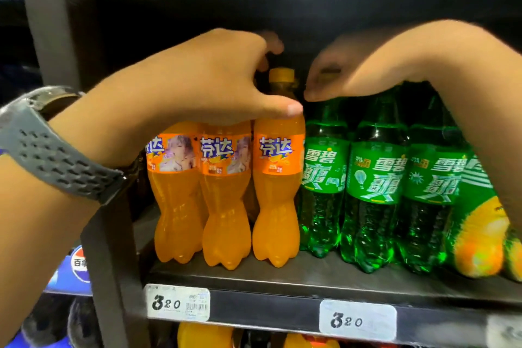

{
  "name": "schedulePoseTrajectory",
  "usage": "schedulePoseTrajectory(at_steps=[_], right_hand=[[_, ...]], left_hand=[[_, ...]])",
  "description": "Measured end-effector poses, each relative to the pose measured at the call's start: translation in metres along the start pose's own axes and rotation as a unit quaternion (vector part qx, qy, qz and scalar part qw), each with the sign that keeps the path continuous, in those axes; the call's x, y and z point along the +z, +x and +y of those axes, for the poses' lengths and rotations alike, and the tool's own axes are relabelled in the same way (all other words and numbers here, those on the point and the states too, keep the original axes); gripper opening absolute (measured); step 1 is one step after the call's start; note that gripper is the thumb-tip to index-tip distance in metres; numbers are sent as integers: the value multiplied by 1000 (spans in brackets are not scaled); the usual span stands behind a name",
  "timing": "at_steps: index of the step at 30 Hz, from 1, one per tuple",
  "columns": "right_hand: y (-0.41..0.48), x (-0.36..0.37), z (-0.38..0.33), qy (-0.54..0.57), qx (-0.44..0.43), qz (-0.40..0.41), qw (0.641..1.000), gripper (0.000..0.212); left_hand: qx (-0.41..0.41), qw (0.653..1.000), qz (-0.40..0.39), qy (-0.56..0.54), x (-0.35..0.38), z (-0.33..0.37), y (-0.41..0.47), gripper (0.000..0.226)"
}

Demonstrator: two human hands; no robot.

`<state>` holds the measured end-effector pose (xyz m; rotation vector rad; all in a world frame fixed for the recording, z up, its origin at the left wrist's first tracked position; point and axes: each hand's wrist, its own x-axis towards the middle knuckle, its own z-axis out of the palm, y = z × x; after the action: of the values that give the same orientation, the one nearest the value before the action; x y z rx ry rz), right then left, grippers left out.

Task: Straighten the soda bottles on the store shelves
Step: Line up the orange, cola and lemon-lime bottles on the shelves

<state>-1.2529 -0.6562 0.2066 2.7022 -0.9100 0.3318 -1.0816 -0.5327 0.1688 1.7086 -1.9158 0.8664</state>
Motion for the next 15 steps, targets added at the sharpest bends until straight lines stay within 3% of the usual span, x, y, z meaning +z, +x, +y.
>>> schedulePoseTrajectory(at_steps=[3, 7, 15], right_hand=[[0, 3, -1, 11, -19, 32, 999, 26], [-3, 5, 4, 77, -47, 35, 995, 11], [-7, 4, 7, 115, -83, 19, 990, 10]], left_hand=[[43, 999, 8, 21, 10, 13, 7, 89], [40, 998, -8, 52, 21, 12, 13, 82], [20, 999, 1, 47, 20, 14, 14, 84]])
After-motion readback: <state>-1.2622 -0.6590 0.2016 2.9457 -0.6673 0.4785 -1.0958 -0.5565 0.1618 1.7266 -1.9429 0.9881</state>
